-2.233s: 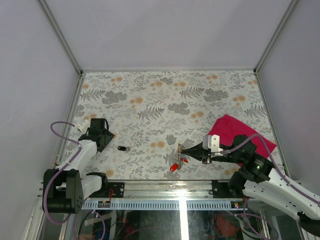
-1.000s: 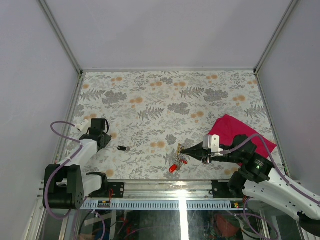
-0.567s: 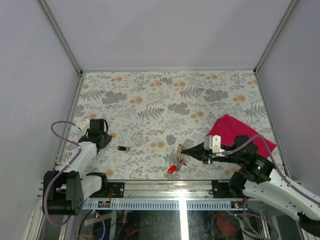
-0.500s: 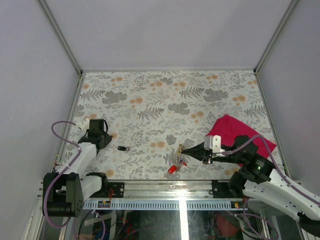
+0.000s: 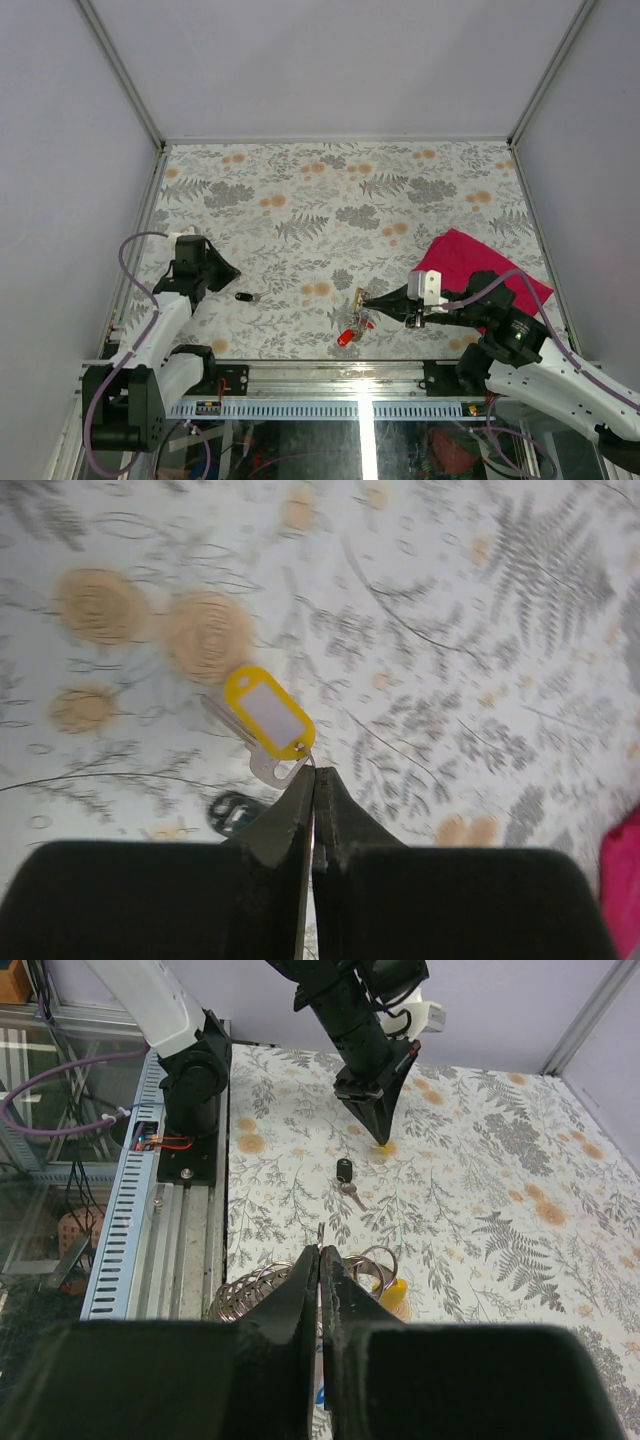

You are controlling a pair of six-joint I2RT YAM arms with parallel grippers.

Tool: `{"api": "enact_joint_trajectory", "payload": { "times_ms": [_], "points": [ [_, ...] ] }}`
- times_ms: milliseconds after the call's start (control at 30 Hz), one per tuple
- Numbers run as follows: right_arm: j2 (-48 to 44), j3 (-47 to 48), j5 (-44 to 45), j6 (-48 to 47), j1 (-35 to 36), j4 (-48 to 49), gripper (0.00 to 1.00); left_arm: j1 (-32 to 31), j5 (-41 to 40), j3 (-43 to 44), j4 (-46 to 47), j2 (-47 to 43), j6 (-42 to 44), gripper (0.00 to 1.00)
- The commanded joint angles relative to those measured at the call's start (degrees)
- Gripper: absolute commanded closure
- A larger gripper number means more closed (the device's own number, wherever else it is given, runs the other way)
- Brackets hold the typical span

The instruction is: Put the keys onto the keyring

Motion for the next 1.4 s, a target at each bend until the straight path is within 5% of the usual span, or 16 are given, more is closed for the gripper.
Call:
{"api": "enact_joint_trajectory", "payload": {
  "times_ms": [0,333,933,1167,1367],
  "points": [
    [-0.91,2.09,2.08,-0.80,0.30,2.10,1.00,-2.74,10.55,1.61,5.21,-3.02,4.06,1.00],
    [-1.94,2.49,4.93,-2.05,0.35,-1.02,1.00,-10.08,25.86,4.38,13.29,-5.75,4.20,1.00],
    [0.09,2.66,2.21,-0.55,0.30,5.41,1.00,-28.02,38.04,14.26,29.17,-5.58,4.21,1.00],
    [1.94,1.34,3.10,0.08,0.28,15.06,1.00,-31.70,34.90,15.64,33.90,-6.26,0.73,1.00],
    [3.81,-2.06,4.00,-2.82,0.36,28.45,1.00,-35.81,22.68,15.33,37.64,-8.49,-5.77,1.00]
  ]
}}
